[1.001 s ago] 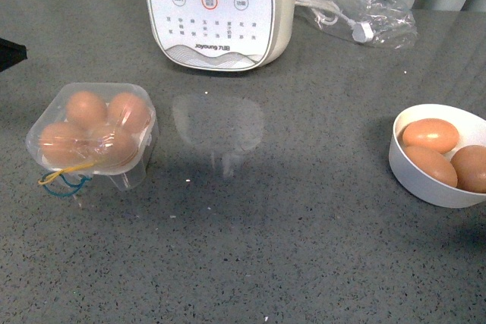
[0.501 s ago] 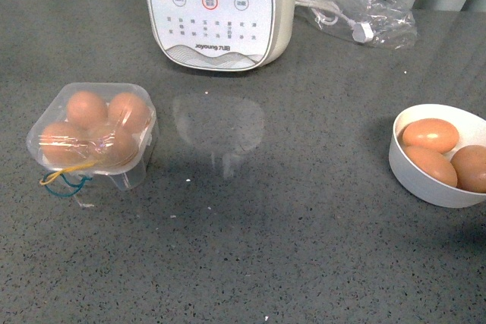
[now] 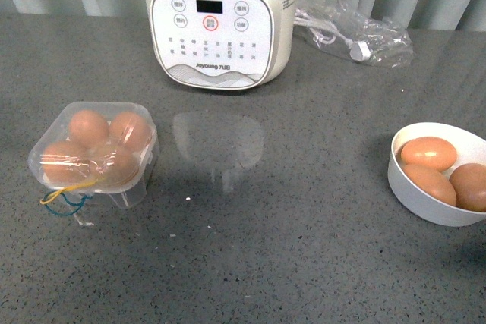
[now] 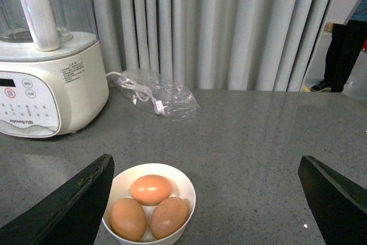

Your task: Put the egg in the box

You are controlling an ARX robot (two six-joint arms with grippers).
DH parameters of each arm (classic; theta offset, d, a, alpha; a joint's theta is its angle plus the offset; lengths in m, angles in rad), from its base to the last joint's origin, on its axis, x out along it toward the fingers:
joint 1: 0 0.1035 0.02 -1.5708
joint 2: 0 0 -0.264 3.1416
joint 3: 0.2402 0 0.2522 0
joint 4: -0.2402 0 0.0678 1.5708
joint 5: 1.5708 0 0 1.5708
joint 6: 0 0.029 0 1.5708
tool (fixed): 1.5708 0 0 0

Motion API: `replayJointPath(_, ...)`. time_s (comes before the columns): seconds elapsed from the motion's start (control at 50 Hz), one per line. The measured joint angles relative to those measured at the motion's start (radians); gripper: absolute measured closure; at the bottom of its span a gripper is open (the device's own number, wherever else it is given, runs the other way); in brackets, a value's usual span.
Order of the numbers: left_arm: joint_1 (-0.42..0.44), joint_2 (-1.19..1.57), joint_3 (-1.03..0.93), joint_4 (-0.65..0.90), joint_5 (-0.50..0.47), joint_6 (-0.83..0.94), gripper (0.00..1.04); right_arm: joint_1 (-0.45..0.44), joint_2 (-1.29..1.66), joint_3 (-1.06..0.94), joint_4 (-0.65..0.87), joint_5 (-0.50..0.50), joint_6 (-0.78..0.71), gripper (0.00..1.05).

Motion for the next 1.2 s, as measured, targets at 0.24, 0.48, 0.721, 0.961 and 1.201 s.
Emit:
replayJointPath(0.24,-0.043,-0.151,-0.107,-0.04,-0.043,0.009,1.01,0.0,0.0,0.0,0.0,0.0,0.0,0.07)
replayJointPath(0.48,-0.122,-0.279,-0.165,-0.111,-0.118,0.01,1.01,0.0,0.0,0.0,0.0,0.0,0.0,0.07)
replayJointPath(0.721,-0.122,-0.393,-0.204,-0.187,-0.121,0.009,1.01,0.0,0.0,0.0,0.0,0.0,0.0,0.07)
replayJointPath(0.961,-0.122,-0.499,-0.225,-0.243,-0.121,0.01,1.01,0.0,0.0,0.0,0.0,0.0,0.0,0.07)
replayJointPath(1.201,-0.122,-0.632,-0.225,-0.369,-0.121,0.01,1.01,0.0,0.0,0.0,0.0,0.0,0.0,0.07)
